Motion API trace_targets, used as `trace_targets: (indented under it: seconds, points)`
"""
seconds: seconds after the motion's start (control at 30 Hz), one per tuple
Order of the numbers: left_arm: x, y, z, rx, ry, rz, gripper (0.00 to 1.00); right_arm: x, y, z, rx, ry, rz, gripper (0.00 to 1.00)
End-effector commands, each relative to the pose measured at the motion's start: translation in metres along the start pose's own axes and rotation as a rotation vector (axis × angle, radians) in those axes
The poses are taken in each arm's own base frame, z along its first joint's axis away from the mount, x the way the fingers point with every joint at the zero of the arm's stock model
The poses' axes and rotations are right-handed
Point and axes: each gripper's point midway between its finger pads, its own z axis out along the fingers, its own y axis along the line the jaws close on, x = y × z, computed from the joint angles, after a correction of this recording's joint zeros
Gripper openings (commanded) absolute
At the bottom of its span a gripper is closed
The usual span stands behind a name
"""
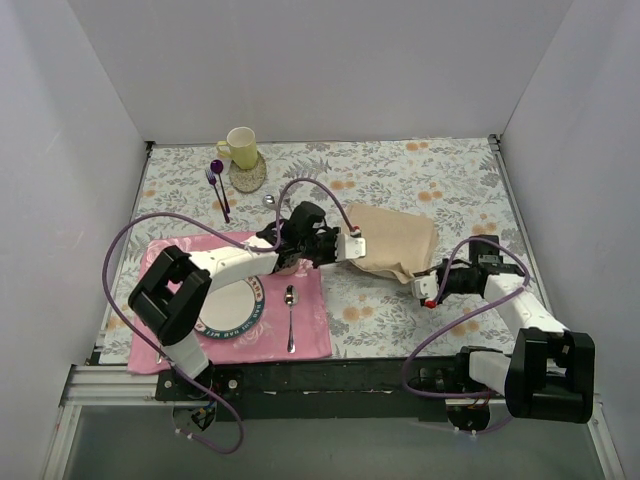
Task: Fold the napkin into a case and place the utensils inside
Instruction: Turn over the upper triangle folded napkin at the center of the board, then smooth out the lower triangle-folded napkin at the center of the board.
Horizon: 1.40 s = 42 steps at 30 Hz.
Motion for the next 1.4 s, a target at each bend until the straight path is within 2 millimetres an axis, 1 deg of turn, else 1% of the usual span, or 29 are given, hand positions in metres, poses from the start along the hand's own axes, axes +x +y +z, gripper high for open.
trace_targets:
  seconds: [0.0,0.17,0.2,0.23,0.27,0.3,0.37,0.4,0.47,0.5,0.53,0.57,0.6,0.63,0.7,0.73,0.77,0.8,0.83,0.87,0.9,1.0,1.07,1.1,1.17,1.23,1.27,1.3,1.37]
  points:
    - [-0.021,-0.025,-0.004,0.053,-0.02,0.013,0.0,-0.014,0.035,0.003,-0.087,-0.043,-0.113,0.01]
    - [-0.027,-0.052,-0.001,0.114,-0.011,0.007,0.0,-0.014,0.057,0.001,-0.157,-0.027,-0.15,0.01]
    - [-0.026,-0.057,-0.002,0.128,-0.007,0.01,0.0,-0.017,0.063,-0.001,-0.178,-0.028,-0.138,0.09]
    - [-0.026,-0.061,-0.003,0.142,-0.001,0.015,0.0,-0.015,0.064,-0.004,-0.19,-0.007,-0.144,0.25]
    - [-0.026,-0.067,-0.006,0.163,0.007,0.02,0.04,-0.015,0.065,-0.006,-0.197,0.005,-0.132,0.33]
    - [-0.028,-0.068,-0.009,0.171,0.003,0.019,0.2,-0.018,0.066,-0.01,-0.212,0.01,-0.114,0.42]
    - [-0.03,-0.074,-0.016,0.2,0.014,-0.008,0.35,-0.022,0.066,-0.019,-0.236,0.038,-0.1,0.55]
    - [-0.035,-0.073,-0.021,0.203,0.01,-0.012,0.43,-0.029,0.06,-0.027,-0.244,0.043,-0.055,0.62]
    - [-0.046,-0.072,-0.031,0.228,-0.007,-0.038,0.51,-0.038,0.053,-0.037,-0.243,0.056,0.006,0.64]
    - [-0.053,-0.07,-0.035,0.227,-0.016,-0.075,0.53,-0.041,0.051,-0.041,-0.231,0.071,0.12,0.65]
    - [-0.063,-0.063,-0.039,0.218,-0.034,-0.09,0.53,-0.043,0.036,-0.047,-0.202,0.092,0.149,0.66]
    - [-0.067,-0.062,-0.041,0.223,-0.042,-0.12,0.53,-0.042,0.03,-0.05,-0.181,0.11,0.197,0.66]
    - [-0.071,-0.061,-0.04,0.218,-0.043,-0.184,0.54,-0.04,0.026,-0.052,-0.141,0.142,0.355,0.67]
    - [-0.072,-0.061,-0.036,0.223,-0.037,-0.217,0.55,-0.034,0.011,-0.056,-0.107,0.174,0.38,0.67]
    - [-0.082,-0.055,-0.031,0.225,-0.044,-0.3,0.55,-0.033,0.005,-0.059,-0.095,0.189,0.509,0.65]
    - [-0.075,-0.057,-0.019,0.234,-0.018,-0.345,0.56,-0.034,0.008,-0.056,-0.118,0.179,0.63,0.65]
    - [-0.082,-0.047,-0.014,0.215,-0.029,-0.365,0.55,-0.038,0.003,-0.059,-0.123,0.174,0.698,0.64]
    - [-0.081,-0.042,-0.008,0.193,-0.009,-0.403,0.55,-0.037,0.003,-0.057,-0.125,0.175,0.765,0.62]
    - [-0.073,-0.044,0.003,0.197,0.021,-0.458,0.54,-0.035,0.009,-0.053,-0.151,0.183,0.906,0.6]
    - [-0.075,-0.04,0.007,0.189,0.021,-0.473,0.53,-0.032,0.008,-0.052,-0.149,0.193,0.961,0.57]
    - [-0.076,-0.034,0.011,0.168,0.023,-0.483,0.52,-0.028,0.011,-0.05,-0.155,0.209,1.031,0.49]
    - [-0.07,-0.032,0.022,0.155,0.042,-0.528,0.51,-0.009,0.021,-0.038,-0.172,0.253,1.24,0.36]
    - [-0.061,-0.031,0.029,0.128,0.062,-0.569,0.5,0.0,0.023,-0.033,-0.154,0.282,1.324,0.33]
    - [-0.057,-0.034,0.031,0.13,0.073,-0.586,0.48,0.011,0.023,-0.027,-0.143,0.291,1.34,0.31]
    - [-0.049,-0.038,0.036,0.143,0.09,-0.629,0.44,0.023,0.023,-0.023,-0.125,0.327,1.387,0.3]
    - [-0.042,-0.037,0.04,0.139,0.105,-0.659,0.39,0.038,0.024,-0.015,-0.131,0.349,1.423,0.25]
    - [-0.04,-0.036,0.042,0.137,0.111,-0.675,0.38,0.042,0.023,-0.012,-0.136,0.353,1.432,0.24]
    - [-0.035,-0.038,0.045,0.14,0.124,-0.686,0.33,0.049,0.022,-0.009,-0.14,0.359,1.454,0.22]
    - [-0.029,-0.034,0.05,0.126,0.136,-0.694,0.31,0.058,0.016,-0.003,-0.128,0.357,1.458,0.22]
